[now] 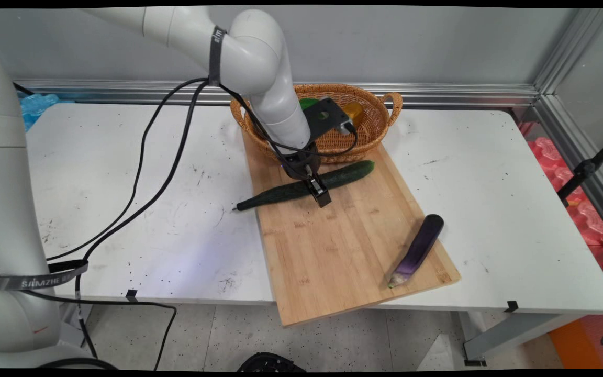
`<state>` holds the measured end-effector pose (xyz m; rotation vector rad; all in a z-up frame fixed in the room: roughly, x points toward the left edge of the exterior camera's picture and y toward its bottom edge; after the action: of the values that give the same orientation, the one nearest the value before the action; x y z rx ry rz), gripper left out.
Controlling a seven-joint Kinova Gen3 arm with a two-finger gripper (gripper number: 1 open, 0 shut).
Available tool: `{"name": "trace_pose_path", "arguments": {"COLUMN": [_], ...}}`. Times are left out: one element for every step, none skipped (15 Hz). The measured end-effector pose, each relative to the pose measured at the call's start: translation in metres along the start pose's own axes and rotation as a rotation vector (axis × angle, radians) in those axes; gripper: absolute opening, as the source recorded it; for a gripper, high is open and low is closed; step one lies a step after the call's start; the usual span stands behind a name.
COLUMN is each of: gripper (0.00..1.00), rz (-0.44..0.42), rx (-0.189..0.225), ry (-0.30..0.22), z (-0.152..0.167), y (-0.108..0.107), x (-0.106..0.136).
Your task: Pick up the cucumber from the cutting board, then place the picked object in the vegetable basket
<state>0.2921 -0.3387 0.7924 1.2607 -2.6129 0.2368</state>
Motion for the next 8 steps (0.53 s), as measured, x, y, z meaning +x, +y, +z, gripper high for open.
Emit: {"name": "trace_pose_path", "arguments": {"gripper": [0.0, 0.0, 0.0, 0.0, 0.0, 0.0, 0.0, 0.0], "rz": [0.005, 0.009, 0.013, 0.016, 0.022, 0.027, 0.033, 0.041], "rx": [0.002, 0.004, 0.006, 0.007, 0.009, 0.011, 0.011, 0.012], "ry": [-0.003, -0.005, -0.005, -0.005, -0.004, -0.003, -0.002, 0.0], "z": [0.0008, 0.0011, 0.0009, 0.0005, -0.0009, -0.0023, -0.0043, -0.0077], "y": [0.0008, 0.0014, 0.0016, 0.0017, 0.0014, 0.0011, 0.0006, -0.0002], "x": [0.0008, 0.0013, 0.0015, 0.0017, 0.0016, 0.0013, 0.0005, -0.0011]}}
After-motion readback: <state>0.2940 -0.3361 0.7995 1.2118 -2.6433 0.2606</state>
